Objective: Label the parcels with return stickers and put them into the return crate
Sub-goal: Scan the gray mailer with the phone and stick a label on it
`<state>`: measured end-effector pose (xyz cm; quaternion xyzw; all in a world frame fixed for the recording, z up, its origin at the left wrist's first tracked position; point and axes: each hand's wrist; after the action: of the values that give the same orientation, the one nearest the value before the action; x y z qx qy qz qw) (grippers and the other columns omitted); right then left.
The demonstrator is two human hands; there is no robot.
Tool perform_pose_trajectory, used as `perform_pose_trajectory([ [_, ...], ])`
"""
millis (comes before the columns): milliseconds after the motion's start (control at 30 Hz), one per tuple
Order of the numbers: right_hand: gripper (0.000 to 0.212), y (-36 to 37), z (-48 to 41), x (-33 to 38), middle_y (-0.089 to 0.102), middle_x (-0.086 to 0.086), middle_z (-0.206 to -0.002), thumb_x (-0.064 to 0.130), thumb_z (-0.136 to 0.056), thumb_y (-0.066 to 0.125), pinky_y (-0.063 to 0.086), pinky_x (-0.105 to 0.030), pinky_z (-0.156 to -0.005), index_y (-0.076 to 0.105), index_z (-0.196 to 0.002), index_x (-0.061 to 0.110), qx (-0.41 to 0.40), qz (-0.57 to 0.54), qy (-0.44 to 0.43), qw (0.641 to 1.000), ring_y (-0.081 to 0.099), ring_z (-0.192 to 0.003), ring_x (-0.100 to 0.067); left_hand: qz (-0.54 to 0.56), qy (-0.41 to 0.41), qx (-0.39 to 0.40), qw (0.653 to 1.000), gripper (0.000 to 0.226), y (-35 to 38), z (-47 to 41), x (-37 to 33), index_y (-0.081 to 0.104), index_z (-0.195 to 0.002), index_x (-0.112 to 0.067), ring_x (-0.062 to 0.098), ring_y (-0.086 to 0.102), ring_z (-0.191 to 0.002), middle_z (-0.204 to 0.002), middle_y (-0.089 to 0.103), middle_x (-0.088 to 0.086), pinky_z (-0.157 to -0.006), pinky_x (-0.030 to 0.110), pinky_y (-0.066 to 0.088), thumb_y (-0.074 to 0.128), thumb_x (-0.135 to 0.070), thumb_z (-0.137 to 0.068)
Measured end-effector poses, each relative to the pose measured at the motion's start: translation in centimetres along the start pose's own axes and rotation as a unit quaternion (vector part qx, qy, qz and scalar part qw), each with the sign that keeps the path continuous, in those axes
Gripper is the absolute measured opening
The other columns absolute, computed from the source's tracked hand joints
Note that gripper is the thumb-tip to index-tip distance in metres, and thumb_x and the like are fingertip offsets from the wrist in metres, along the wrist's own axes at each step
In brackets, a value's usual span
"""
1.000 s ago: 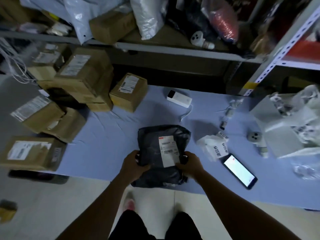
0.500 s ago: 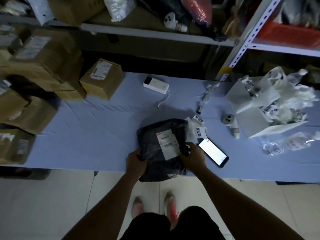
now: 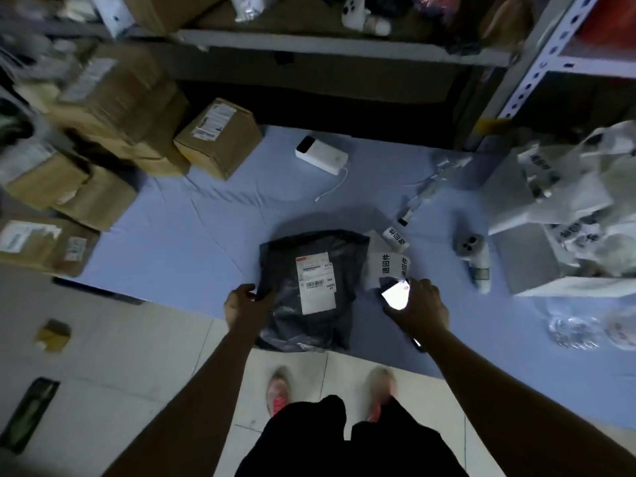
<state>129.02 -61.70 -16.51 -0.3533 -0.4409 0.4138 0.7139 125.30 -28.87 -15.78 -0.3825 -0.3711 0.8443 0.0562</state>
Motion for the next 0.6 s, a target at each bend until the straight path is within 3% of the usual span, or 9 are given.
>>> perform_pose_trajectory([
  [100,0.078,-0.1,-0.2,-0.4,0.058,-0.008,-0.121,0.059,-0.072,0.079,0.054,-0.045,-0.084,0.054,-0.135,0.018,0.014,0.013,-0.012,1.000,0.055,-0.117,-0.031,-0.015,-0.015,-0.018,1.000,0.061,0.2,1.1,-0.5,0.065,-0.129,-0.009,0.034,0.062,-0.112,-0.119,0.069,0.011,-0.090,0.036,0.048,0.083,-0.038,-0.079],
  [200,0.081,-0.3,-0.3,-0.5,0.055,-0.008,-0.122,0.056,-0.071,0.081,0.054,-0.045,-0.085,0.051,-0.137,0.021,0.028,0.019,-0.016,0.999,0.053,-0.119,-0.031,-0.014,-0.022,-0.028,0.999,0.034,0.2,1.9,-1.0,0.072,-0.108,-0.009,0.033,0.063,-0.095,-0.095,0.068,0.007,-0.078,0.032,0.047,0.077,-0.031,-0.083],
  [300,0.075,-0.4,-0.3,-0.7,0.056,-0.008,-0.115,0.051,-0.066,0.081,0.053,-0.043,-0.083,0.056,-0.133,0.026,0.013,-0.029,0.016,0.999,0.053,-0.117,-0.032,-0.023,-0.013,-0.018,0.999,0.019,0.2,1.4,-1.1,0.070,-0.092,-0.014,0.030,0.062,-0.083,-0.083,0.068,0.005,-0.076,0.036,0.052,0.074,-0.031,-0.084],
  [467,0.077,-2.8,-0.5,0.6,0.060,-0.013,-0.111,0.051,-0.062,0.086,0.057,-0.045,-0.080,0.058,-0.126,0.018,-0.124,-0.161,0.142,0.969,0.059,-0.106,-0.035,0.035,-0.007,0.016,0.999,0.022,0.5,-0.2,-2.3,0.069,-0.082,-0.019,0.026,0.063,-0.078,-0.080,0.070,0.004,-0.074,0.036,0.054,0.074,-0.040,-0.085],
  [600,0.067,-4.7,0.3,5.4,0.061,-0.007,-0.107,0.047,-0.064,0.086,0.045,-0.031,-0.074,0.061,-0.122,0.026,-0.212,-0.214,0.072,0.951,0.058,-0.101,-0.027,0.094,-0.035,0.021,0.995,0.012,0.4,-1.9,-3.0,0.075,-0.072,-0.021,0.026,0.066,-0.079,-0.076,0.071,0.002,-0.078,0.035,0.057,0.079,-0.030,-0.079],
])
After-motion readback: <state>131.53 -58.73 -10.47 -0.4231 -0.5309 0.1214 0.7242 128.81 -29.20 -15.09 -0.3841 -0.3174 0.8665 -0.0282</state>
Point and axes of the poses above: each hand's wrist, its own z-axis away from the middle knuckle, its own y-axis out of the palm, x = y × z
